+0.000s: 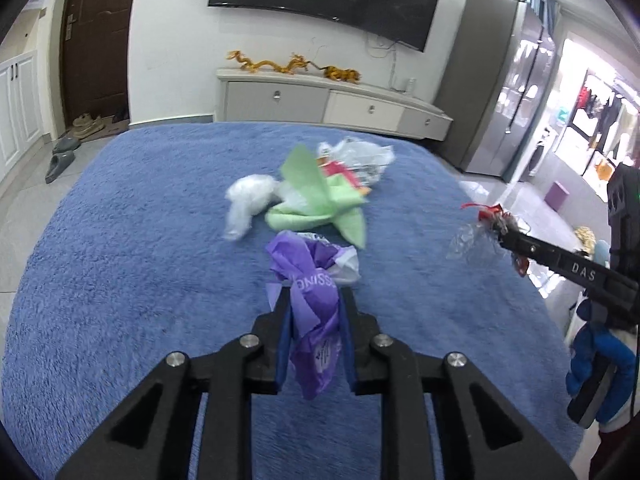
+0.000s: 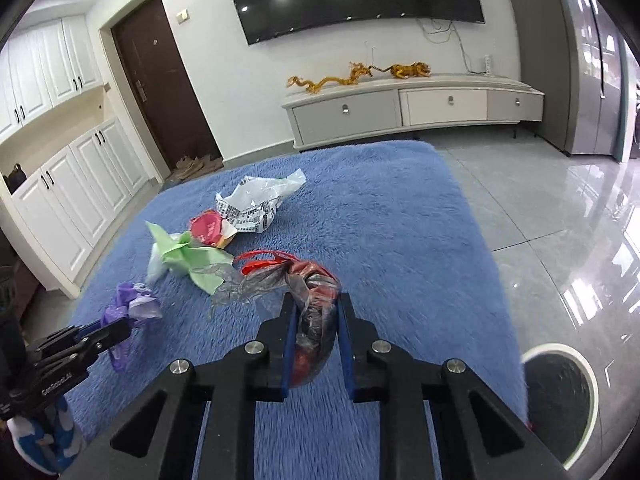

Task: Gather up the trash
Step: 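Carry both items over the bin and open both tools to drop them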

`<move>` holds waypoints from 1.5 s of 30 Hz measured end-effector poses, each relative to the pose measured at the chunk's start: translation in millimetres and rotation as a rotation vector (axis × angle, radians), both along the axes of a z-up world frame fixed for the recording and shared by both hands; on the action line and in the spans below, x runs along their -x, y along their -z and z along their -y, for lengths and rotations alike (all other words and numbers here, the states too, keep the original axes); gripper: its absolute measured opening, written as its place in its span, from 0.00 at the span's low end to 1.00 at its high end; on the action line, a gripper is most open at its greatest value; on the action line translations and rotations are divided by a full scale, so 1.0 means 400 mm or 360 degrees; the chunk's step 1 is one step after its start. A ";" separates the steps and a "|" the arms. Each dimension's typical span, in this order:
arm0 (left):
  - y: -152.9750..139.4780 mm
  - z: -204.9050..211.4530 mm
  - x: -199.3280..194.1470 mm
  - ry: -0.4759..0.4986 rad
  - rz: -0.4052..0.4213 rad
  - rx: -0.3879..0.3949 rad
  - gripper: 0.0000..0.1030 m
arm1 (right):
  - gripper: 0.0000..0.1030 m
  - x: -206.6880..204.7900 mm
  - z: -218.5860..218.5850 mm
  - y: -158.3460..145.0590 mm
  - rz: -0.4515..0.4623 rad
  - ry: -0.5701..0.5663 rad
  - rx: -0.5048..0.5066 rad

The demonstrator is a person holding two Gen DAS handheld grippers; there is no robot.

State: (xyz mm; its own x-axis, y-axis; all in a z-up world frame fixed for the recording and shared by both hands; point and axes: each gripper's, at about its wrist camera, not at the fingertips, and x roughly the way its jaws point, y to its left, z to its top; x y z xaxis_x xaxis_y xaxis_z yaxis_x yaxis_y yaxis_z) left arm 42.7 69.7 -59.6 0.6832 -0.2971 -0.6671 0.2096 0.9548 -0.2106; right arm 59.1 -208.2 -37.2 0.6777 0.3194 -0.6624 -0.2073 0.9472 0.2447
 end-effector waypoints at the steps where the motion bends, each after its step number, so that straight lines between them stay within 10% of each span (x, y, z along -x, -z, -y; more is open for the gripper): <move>1: -0.007 0.003 0.003 0.0015 0.0005 0.0008 0.19 | 0.17 0.018 0.009 -0.011 0.0016 0.0010 0.0001; 26: -0.130 0.463 0.043 0.0637 0.0105 -0.0142 0.19 | 0.17 0.227 0.405 -0.031 0.0126 0.0605 -0.0059; 45: -0.005 1.011 -0.038 0.1087 -0.0114 -0.0201 0.23 | 0.26 0.246 0.712 0.158 -0.0165 0.1045 -0.0117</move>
